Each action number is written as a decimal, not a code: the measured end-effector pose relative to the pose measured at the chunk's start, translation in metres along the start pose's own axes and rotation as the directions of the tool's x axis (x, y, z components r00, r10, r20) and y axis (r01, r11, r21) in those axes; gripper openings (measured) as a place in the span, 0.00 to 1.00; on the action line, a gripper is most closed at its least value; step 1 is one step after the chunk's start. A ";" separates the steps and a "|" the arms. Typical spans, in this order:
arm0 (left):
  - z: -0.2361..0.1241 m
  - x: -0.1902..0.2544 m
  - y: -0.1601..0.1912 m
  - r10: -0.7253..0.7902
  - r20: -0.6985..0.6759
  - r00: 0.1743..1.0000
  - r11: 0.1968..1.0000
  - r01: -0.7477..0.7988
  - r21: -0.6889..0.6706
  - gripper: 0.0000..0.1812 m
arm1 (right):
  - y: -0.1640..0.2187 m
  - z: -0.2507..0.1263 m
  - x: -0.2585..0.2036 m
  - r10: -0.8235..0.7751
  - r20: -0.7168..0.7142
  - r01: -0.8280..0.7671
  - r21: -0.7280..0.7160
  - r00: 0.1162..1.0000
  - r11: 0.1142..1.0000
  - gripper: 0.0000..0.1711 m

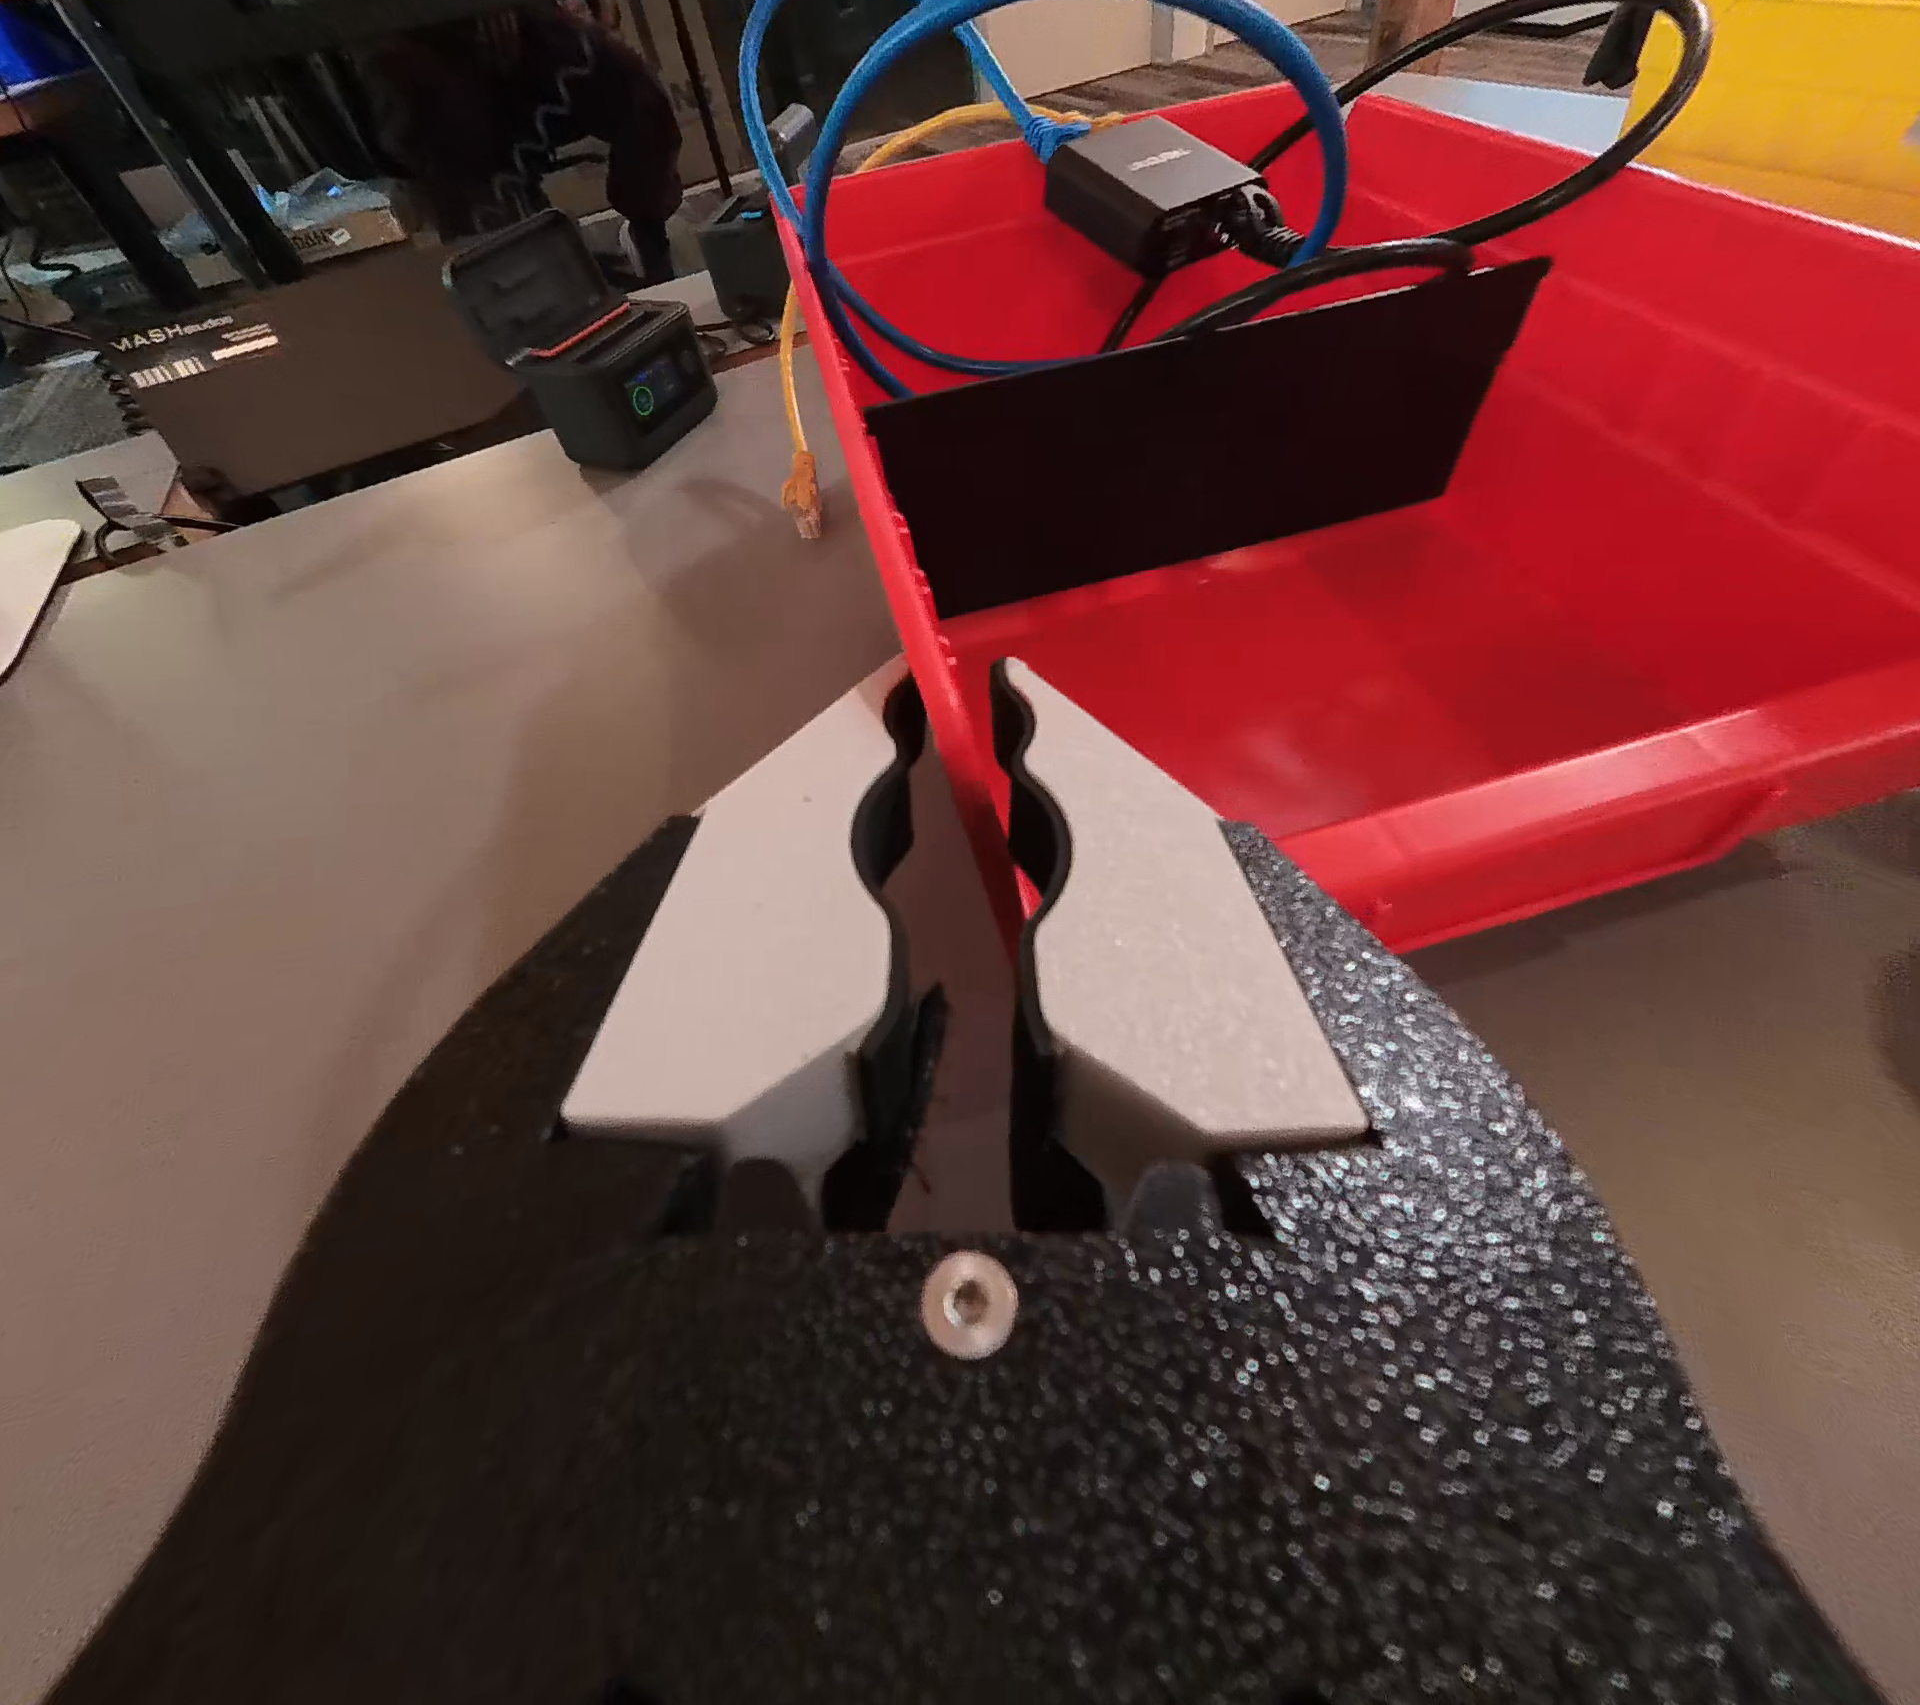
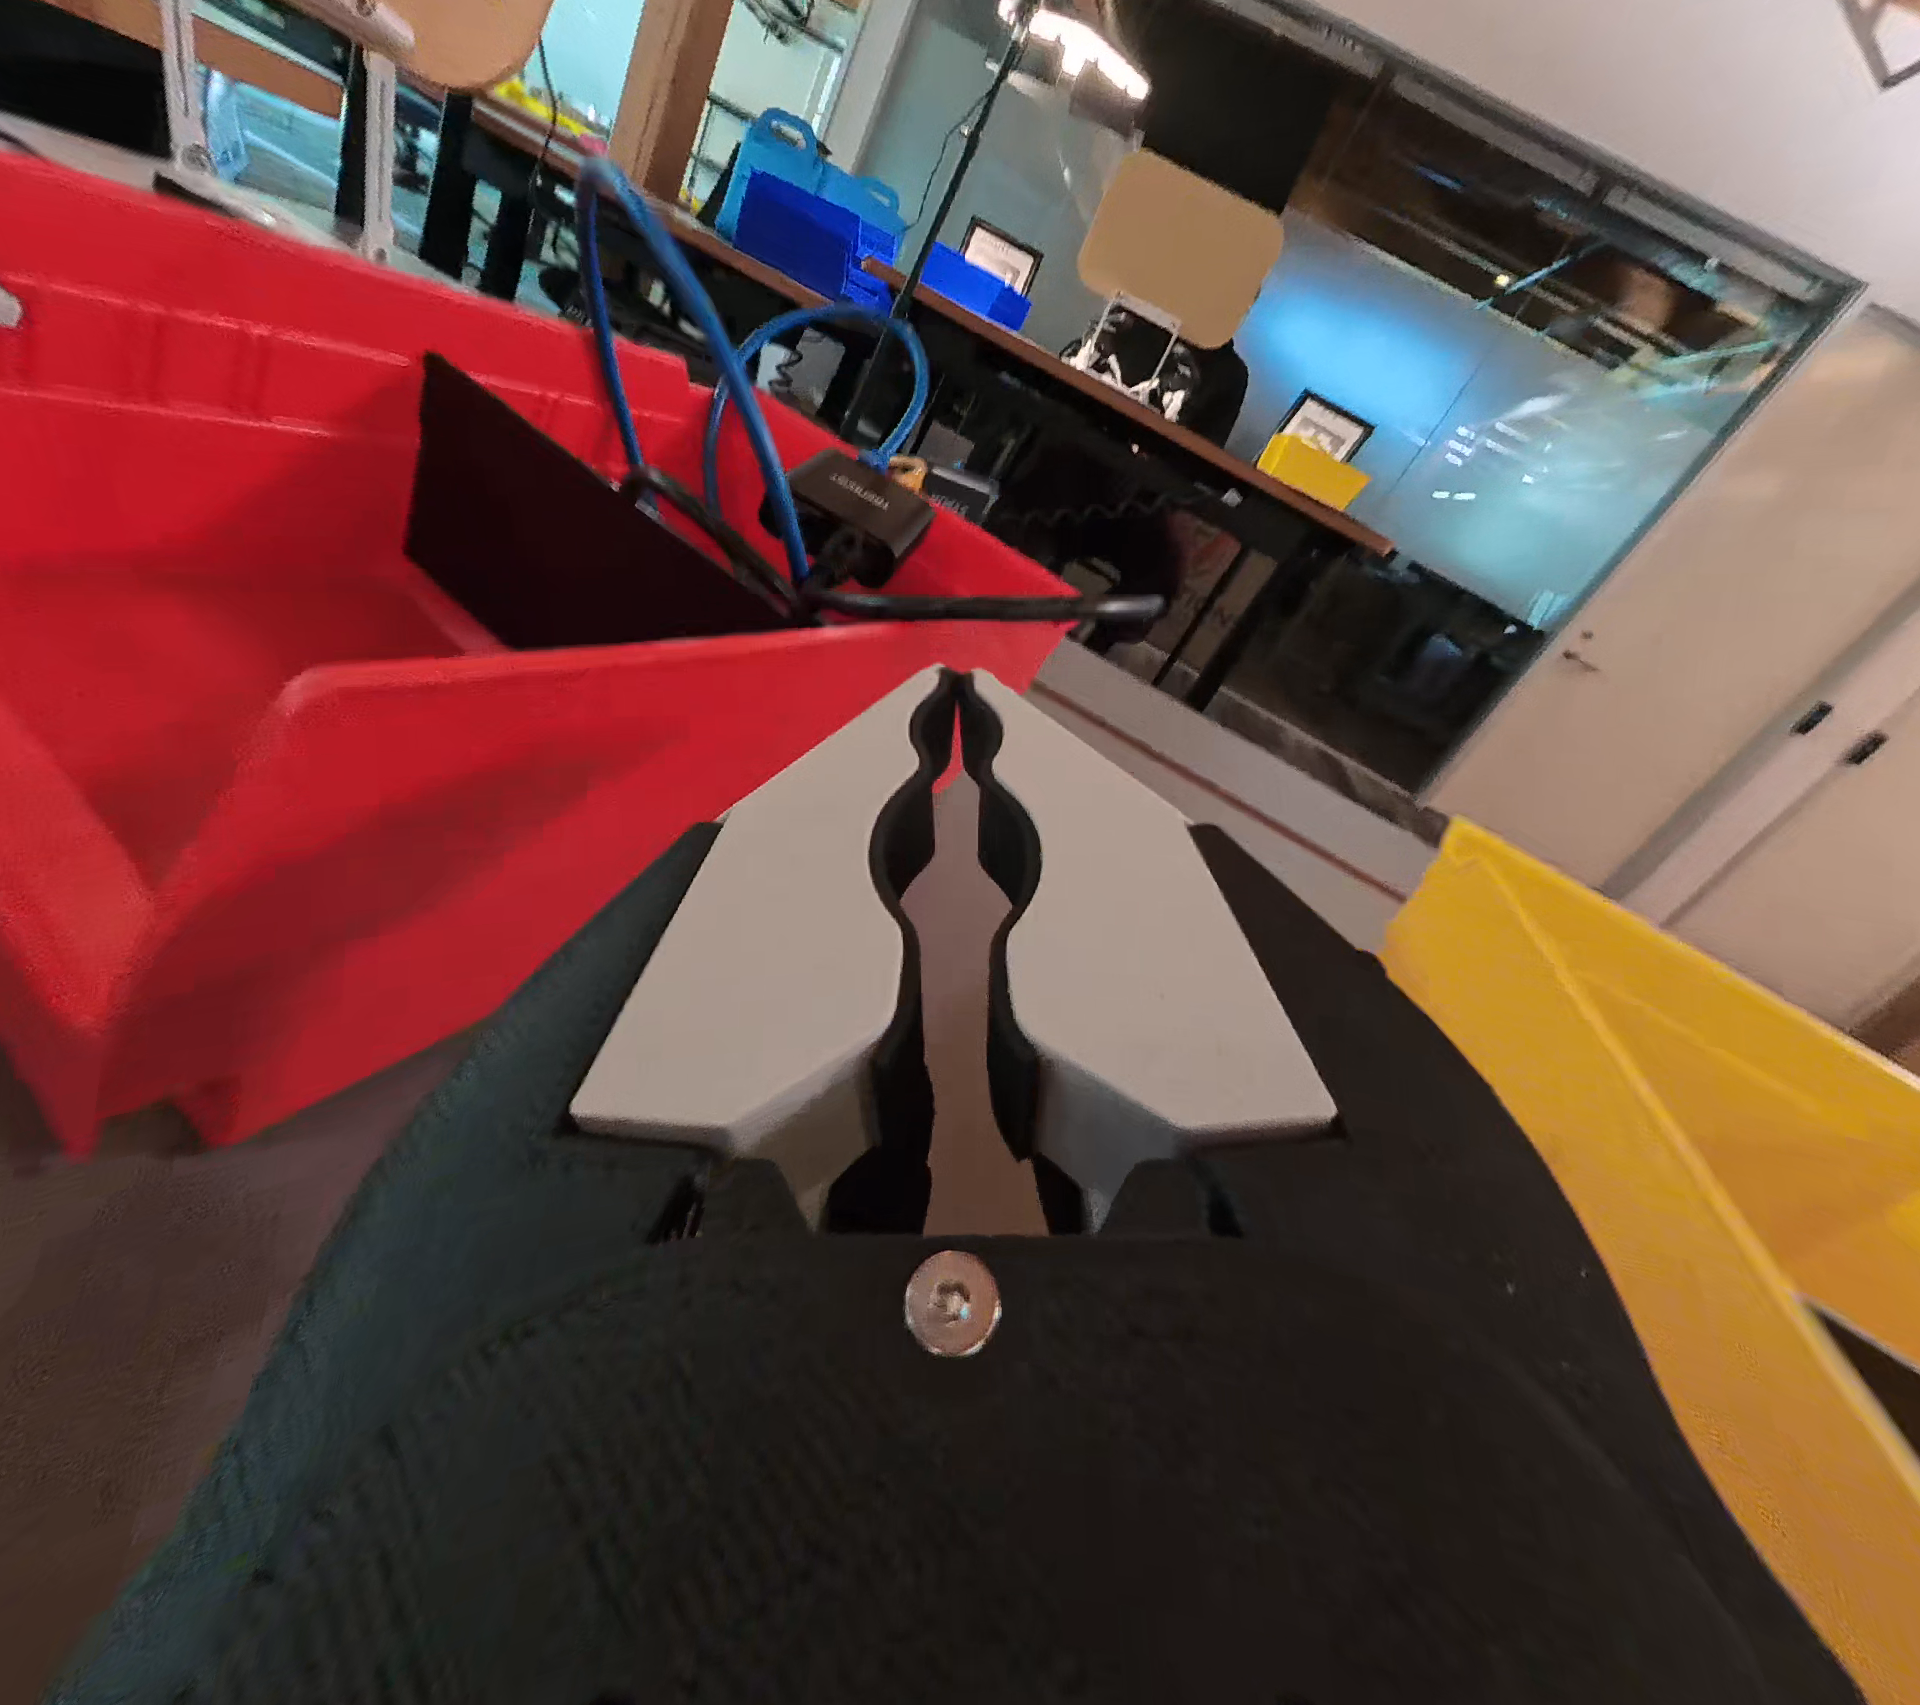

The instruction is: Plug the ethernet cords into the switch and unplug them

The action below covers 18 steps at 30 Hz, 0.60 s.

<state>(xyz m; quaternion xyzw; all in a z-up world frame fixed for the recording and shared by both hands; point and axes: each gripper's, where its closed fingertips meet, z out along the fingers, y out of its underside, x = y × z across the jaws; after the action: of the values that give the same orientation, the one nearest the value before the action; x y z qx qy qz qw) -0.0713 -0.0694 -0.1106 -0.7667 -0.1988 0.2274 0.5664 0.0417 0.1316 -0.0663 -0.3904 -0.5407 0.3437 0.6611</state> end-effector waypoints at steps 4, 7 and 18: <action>0.000 -0.001 0.000 -0.001 0.001 1.000 1.000 0.001 -0.003 0.05 | 0.009 0.005 -0.021 -0.109 0.024 0.110 -0.024 0.994 0.994 0.00; 0.000 -0.004 0.001 -0.003 0.008 1.000 1.000 0.004 -0.014 0.03 | 0.006 0.004 -0.025 -0.105 0.037 0.105 -0.008 0.994 0.994 0.00; -0.033 -0.071 0.017 -0.198 0.118 0.973 0.978 0.205 -0.048 0.01 | 0.012 0.003 -0.010 -0.024 -0.005 0.023 -0.028 1.000 0.999 0.00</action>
<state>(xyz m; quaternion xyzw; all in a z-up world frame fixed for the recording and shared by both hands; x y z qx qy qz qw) -0.1101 -0.1395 -0.1097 -0.7452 -0.3138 0.2054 0.5513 0.0367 0.1287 -0.0806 -0.3942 -0.5483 0.3273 0.6610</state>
